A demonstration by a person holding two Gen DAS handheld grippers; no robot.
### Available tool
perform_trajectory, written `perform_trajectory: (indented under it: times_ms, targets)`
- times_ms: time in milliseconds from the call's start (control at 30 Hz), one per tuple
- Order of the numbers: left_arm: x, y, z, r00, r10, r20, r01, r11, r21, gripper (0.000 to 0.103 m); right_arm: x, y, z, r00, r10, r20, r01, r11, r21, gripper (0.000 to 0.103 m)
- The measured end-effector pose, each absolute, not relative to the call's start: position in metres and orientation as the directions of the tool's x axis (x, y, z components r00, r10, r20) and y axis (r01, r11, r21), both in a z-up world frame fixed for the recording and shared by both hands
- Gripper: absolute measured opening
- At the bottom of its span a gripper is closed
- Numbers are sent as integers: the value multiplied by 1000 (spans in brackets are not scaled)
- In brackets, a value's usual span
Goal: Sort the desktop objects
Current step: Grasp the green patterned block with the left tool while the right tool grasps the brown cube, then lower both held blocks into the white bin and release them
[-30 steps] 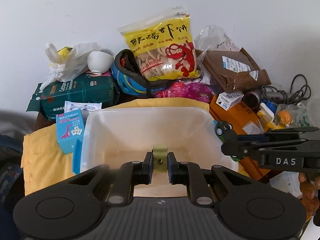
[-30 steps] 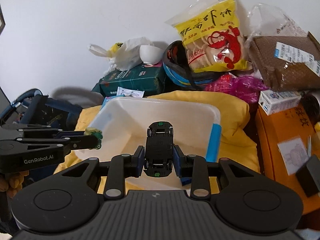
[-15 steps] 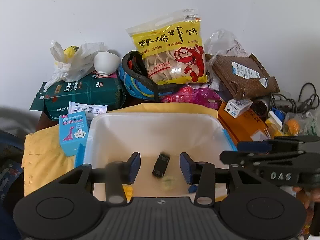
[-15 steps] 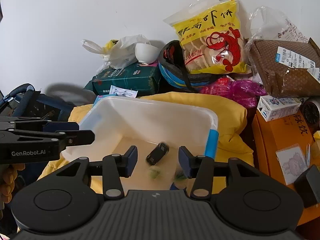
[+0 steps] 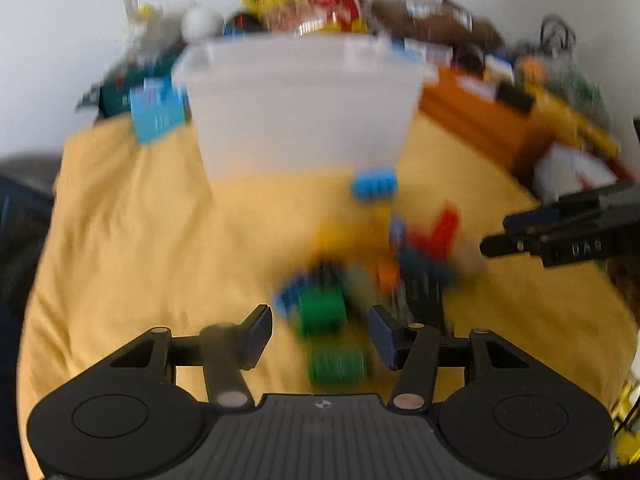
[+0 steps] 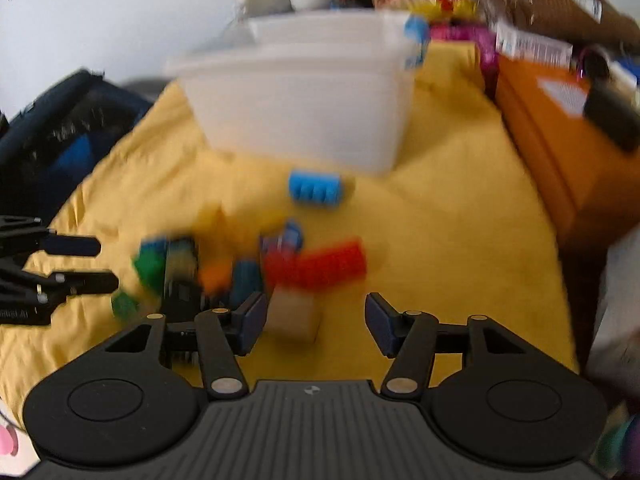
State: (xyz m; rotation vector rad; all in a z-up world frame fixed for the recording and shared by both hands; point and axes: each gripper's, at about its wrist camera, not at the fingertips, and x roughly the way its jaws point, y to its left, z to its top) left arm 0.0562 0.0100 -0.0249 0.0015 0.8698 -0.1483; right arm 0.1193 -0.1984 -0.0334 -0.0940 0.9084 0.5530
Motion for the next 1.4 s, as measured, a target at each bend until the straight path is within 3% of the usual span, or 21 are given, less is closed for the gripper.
perform_trajectory:
  times_ms: [267, 300, 400, 433, 633, 1100, 1400]
  targets:
    - [53, 1, -49, 610, -101, -786, 124, 992, -31, 57, 117, -171, -51, 499, 380, -779, -528, 846, 74, 58]
    - [56, 0, -52, 610, -97, -787, 128, 991, -23, 57, 117, -169, -55, 499, 375, -781, -530, 845, 68, 56]
    - [59, -4, -58, 603, -101, -791, 148, 989, -13, 54, 119, -166, -56, 475, 394, -787, -550, 831, 84, 38]
    - [57, -5, -60, 599, -112, -793, 157, 987, -21, 46, 118, -165, -56, 475, 394, -787, -555, 828, 80, 37]
    - [51, -1, -56, 609, -129, -782, 166, 986, -33, 45, 111, -182, -46, 484, 414, -771, -534, 838, 115, 34]
    - [92, 31, 56, 770, -116, -627, 71, 993, -96, 45, 147, -205, 47, 599, 520, -609, -494, 838, 231, 34]
    - [182, 41, 117, 778, -106, -619, 59, 994, -95, 45, 224, -183, 109, 623, 540, -566, -511, 829, 227, 34]
